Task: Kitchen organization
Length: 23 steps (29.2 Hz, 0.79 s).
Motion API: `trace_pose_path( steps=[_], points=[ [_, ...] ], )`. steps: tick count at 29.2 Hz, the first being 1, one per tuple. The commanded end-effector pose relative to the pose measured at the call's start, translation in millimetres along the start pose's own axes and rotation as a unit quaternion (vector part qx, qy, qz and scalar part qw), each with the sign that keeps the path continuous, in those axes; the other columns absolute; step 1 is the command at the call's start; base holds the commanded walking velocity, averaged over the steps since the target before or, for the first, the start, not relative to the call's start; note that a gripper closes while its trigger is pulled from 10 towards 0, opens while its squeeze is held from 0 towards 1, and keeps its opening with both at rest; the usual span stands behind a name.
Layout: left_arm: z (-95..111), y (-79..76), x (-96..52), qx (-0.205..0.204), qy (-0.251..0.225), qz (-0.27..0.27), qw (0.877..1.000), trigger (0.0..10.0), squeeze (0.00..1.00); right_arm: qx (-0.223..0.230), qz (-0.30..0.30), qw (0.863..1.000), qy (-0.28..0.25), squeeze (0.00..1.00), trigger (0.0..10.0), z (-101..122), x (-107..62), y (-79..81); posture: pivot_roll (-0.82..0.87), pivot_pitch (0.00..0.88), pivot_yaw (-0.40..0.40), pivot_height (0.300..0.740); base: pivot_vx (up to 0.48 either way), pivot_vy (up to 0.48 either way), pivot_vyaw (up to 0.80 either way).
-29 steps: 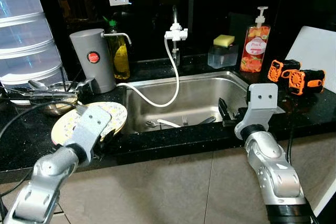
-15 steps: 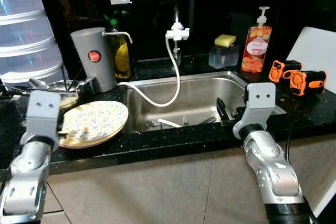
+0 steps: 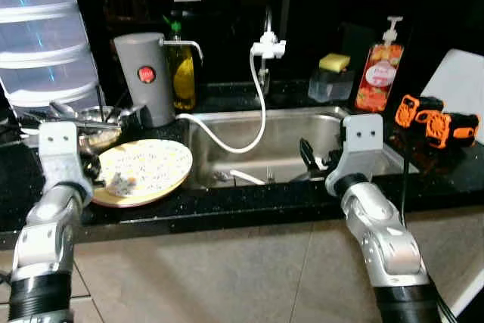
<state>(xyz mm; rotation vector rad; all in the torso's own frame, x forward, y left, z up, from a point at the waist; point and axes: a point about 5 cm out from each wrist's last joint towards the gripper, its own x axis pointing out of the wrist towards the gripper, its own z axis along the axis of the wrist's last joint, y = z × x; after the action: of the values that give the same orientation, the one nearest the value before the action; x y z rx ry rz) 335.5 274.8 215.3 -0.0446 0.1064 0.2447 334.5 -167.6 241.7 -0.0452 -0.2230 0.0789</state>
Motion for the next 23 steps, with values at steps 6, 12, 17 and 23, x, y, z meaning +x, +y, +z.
trace_pose_path(
  steps=[6,12,17,23],
  points=[
    [-17,1.1,10.1,-0.024,0.073,-0.023,0.997,10.0,0.00,-0.005,-0.001,1.000,0.008,0.00,10.0,1,-2.1,-4.7,0.07,0.000,0.028,0.740,0.000,0.000,0.00],
    [-25,-1.7,16.3,-0.057,0.112,-0.056,0.990,10.0,0.00,0.016,0.037,0.999,0.011,0.00,10.0,5,-0.3,5.1,0.04,0.001,0.057,0.740,0.000,0.000,0.00],
    [-25,-16.4,18.6,-0.069,0.126,-0.100,0.985,10.0,0.00,0.060,0.101,0.993,0.010,0.00,10.0,11,3.5,22.9,0.04,0.003,0.059,0.740,0.000,0.000,0.00],
    [-33,-36.2,18.8,-0.089,0.153,-0.144,0.974,10.0,0.00,0.136,0.161,0.977,0.033,0.00,10.0,9,8.2,41.8,0.03,0.005,0.065,0.740,0.000,0.000,0.00]
  ],
)
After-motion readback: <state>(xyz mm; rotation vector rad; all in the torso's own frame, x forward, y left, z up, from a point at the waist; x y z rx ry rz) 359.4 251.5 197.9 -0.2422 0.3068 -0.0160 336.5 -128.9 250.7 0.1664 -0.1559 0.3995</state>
